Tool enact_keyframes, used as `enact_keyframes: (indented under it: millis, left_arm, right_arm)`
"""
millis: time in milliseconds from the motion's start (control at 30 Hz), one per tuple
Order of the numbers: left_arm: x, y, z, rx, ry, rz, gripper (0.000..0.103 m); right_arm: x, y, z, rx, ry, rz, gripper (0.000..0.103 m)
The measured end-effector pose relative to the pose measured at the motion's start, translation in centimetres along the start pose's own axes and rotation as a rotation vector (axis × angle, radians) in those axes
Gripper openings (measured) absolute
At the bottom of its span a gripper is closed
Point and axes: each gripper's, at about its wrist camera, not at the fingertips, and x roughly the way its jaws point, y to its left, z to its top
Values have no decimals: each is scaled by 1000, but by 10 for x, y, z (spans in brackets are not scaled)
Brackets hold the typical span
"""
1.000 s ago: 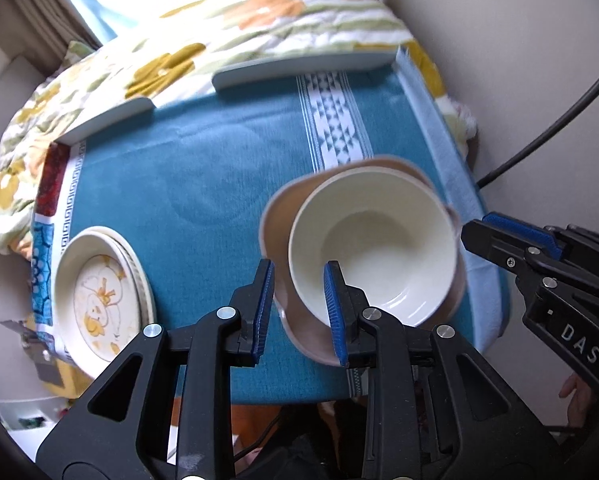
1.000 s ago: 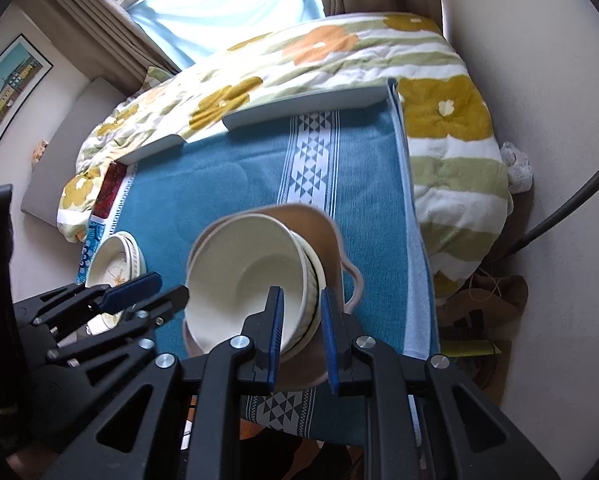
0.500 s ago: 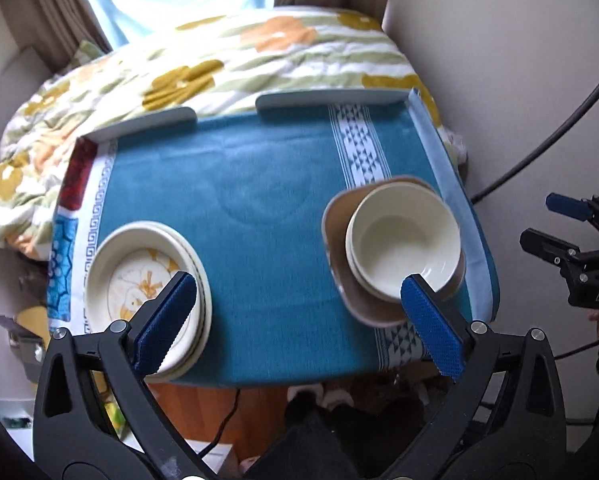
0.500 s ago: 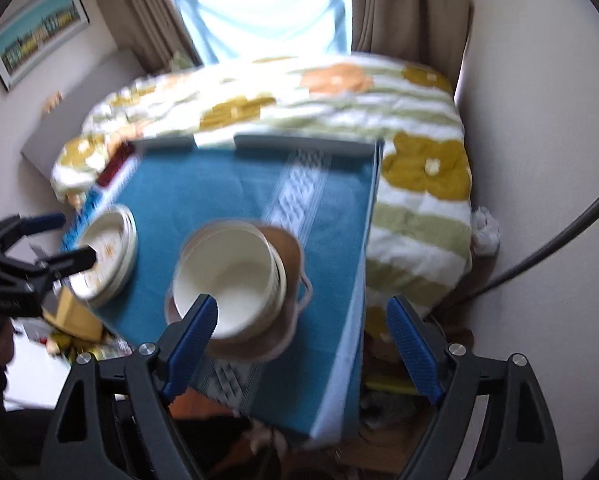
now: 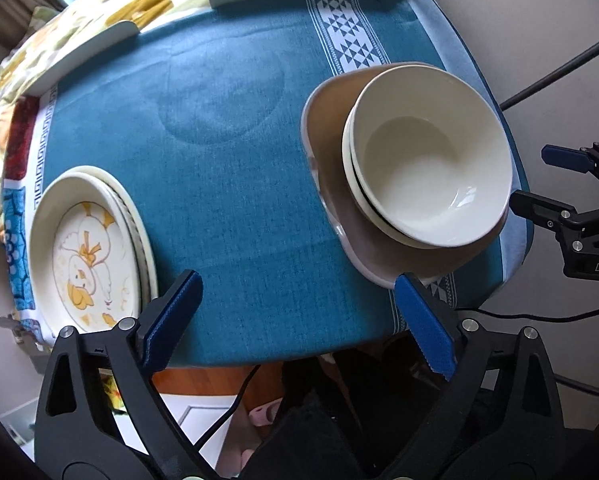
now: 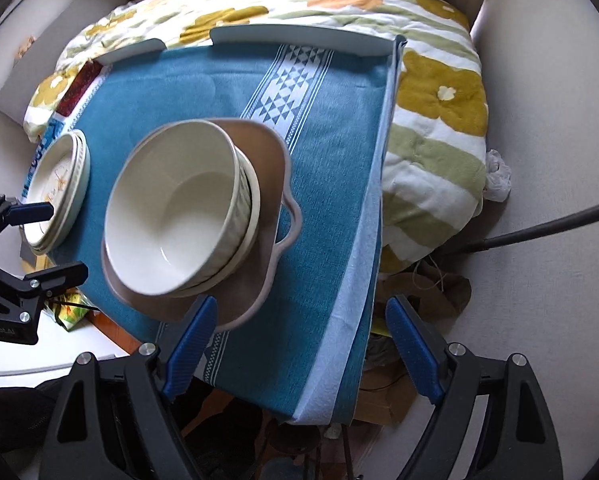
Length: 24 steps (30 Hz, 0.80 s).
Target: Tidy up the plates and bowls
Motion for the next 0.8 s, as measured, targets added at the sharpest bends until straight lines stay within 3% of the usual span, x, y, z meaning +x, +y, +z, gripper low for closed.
enact_keyframes:
  millis: [167, 433, 500, 667, 800]
  left_arm:
    - [16, -6, 7, 24, 38, -24, 91]
    - [37, -13, 18, 34, 75, -53, 73]
    - [41, -14, 19, 30, 83, -78, 60]
    - [54, -22, 24, 45, 99, -135, 33]
    - [61, -30, 23, 70, 88, -151, 23]
  right_arm:
    - [15, 4, 1, -22, 39, 11, 68]
    - [33, 12, 5, -67, 71, 42, 46]
    - [39, 13, 9, -77, 86, 53, 37]
    - [54, 18, 14, -102, 124, 89, 31]
    - [60, 16, 15, -113, 132, 128, 26]
